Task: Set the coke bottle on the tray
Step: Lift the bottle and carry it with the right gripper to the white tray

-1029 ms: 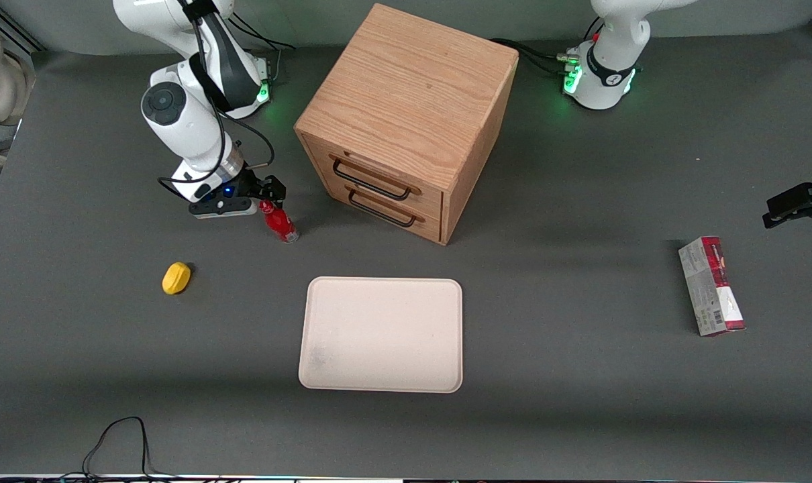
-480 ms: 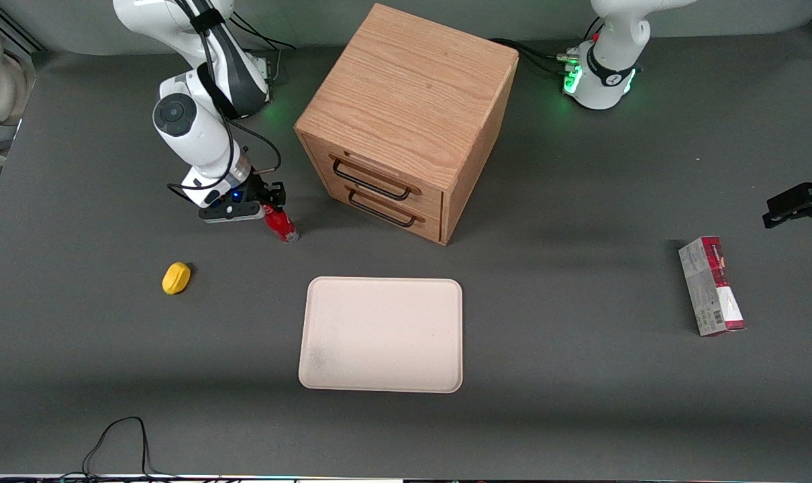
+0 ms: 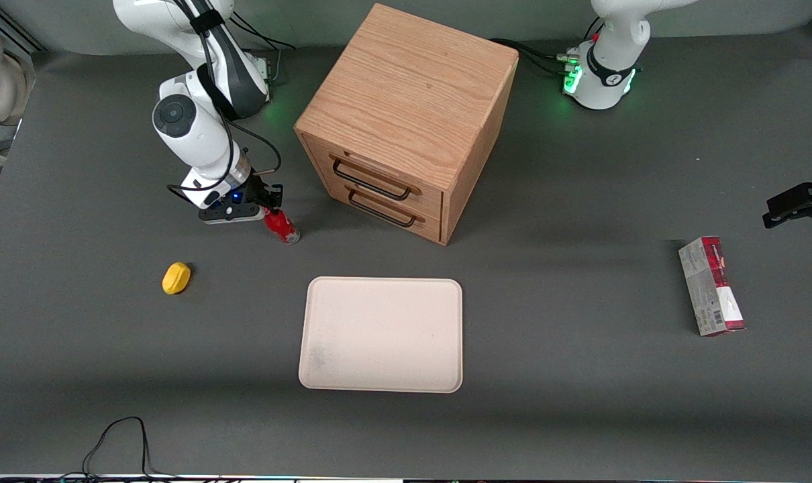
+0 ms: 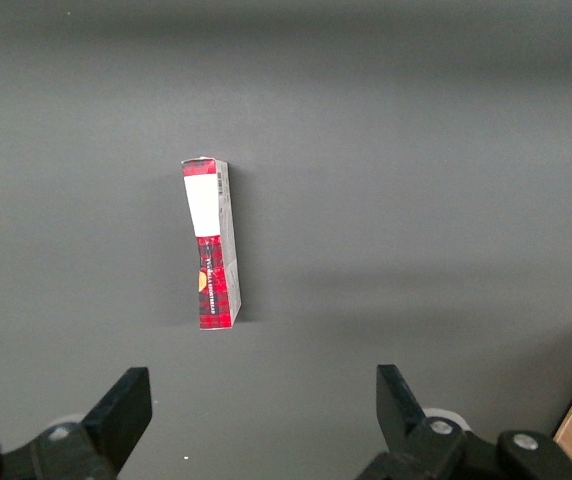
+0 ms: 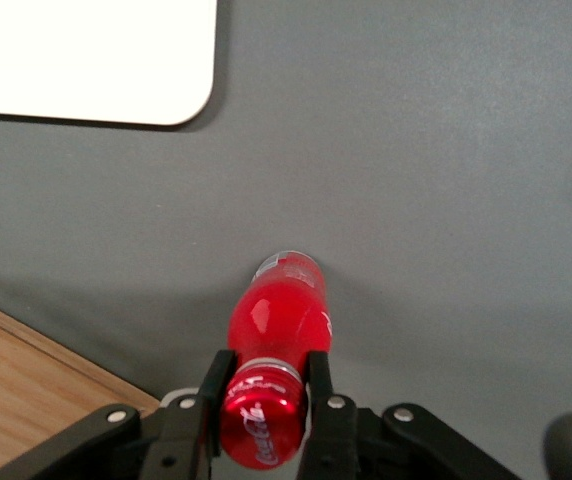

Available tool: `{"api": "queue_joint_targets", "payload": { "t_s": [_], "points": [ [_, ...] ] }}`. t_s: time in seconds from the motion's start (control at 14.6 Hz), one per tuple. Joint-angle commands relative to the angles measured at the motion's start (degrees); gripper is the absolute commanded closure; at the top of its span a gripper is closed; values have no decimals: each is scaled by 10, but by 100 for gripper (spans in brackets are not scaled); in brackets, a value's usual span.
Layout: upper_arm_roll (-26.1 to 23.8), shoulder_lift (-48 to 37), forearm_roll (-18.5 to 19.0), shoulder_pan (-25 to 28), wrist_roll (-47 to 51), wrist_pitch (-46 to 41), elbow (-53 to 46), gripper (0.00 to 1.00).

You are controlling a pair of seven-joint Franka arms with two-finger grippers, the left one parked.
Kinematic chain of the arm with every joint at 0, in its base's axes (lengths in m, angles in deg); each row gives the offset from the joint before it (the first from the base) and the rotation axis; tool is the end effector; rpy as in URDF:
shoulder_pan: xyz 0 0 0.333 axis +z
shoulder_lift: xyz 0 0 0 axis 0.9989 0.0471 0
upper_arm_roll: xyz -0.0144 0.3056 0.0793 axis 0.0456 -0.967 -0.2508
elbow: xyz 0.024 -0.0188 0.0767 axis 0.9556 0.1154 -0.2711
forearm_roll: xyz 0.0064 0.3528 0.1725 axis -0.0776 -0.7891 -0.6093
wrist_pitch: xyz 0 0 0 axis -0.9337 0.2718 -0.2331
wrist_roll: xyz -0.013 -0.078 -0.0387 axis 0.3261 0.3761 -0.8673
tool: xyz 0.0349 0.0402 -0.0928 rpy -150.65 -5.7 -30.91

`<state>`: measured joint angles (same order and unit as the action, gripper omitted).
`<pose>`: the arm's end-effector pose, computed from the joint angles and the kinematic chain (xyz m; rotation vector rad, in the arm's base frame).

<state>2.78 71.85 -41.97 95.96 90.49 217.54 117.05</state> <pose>0.4389 0.1785 0.3208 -3.0916 -0.0421 -0.0237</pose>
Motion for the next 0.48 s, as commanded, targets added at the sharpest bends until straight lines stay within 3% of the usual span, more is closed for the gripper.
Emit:
{"api": "queue_joint_targets", "payload": {
  "t_s": [0.0,0.41],
  "points": [
    [0,5,13,-15,8,-105,-95,100],
    [16,99,46,-40,8,-407,-450,100]
  ]
}}
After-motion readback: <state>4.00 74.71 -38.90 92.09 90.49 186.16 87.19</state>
